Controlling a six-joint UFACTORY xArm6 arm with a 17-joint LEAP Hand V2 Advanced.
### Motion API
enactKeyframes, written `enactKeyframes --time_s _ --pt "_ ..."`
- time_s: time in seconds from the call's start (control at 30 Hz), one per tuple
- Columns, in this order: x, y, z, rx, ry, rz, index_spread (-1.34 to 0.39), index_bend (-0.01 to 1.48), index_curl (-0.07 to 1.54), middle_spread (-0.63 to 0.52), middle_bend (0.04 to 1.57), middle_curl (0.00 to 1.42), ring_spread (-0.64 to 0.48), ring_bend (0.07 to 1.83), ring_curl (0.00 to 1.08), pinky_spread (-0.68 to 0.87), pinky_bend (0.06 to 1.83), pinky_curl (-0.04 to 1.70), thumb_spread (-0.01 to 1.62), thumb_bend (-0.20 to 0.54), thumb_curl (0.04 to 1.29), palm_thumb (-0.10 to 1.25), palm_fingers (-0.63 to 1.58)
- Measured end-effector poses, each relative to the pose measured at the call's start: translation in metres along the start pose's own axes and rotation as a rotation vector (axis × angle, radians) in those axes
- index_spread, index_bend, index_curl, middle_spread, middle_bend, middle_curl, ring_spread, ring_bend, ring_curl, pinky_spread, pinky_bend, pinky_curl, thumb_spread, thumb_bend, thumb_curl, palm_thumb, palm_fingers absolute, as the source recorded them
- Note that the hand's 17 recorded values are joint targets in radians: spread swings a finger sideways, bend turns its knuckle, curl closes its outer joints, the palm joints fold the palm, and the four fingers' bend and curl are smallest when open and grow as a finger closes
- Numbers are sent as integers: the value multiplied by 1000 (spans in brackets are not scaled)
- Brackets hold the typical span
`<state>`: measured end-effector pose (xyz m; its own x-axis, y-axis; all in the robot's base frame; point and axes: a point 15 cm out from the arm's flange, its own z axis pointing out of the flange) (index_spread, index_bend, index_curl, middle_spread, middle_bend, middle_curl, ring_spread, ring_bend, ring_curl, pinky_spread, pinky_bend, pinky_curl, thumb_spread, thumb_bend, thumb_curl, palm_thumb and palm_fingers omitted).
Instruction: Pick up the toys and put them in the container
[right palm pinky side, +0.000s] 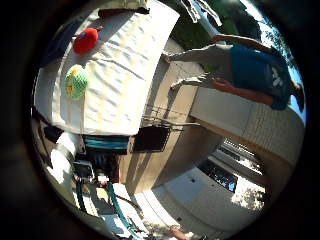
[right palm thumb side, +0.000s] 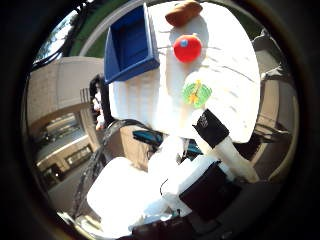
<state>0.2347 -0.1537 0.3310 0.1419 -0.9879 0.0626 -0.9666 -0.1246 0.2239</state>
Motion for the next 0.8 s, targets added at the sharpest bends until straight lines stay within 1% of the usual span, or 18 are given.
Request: enactKeyframes --time_s 0.17,0.37,0.53,0.63,0.8 --pt "30 8 14 -9 -21 22 -141 178 325 74 162 288 276 282 333 421 420 272 1246 -19 326 669 120" --pt "47 -2 37 -31 -21 20 -127 144 298 80 171 297 276 308 339 413 445 277 1243 -20 327 678 88" --pt "36 -1 70 -70 -52 -7 -137 132 270 89 174 304 275 335 343 406 470 282 1212 -38 323 627 55" --pt "21 3 95 -112 -83 -30 -143 136 254 100 174 307 274 347 343 403 489 286 1195 -34 315 601 38" --pt "-1 -15 128 -95 -71 -99 -142 144 244 103 173 309 273 357 343 401 502 287 1182 -29 311 588 31"
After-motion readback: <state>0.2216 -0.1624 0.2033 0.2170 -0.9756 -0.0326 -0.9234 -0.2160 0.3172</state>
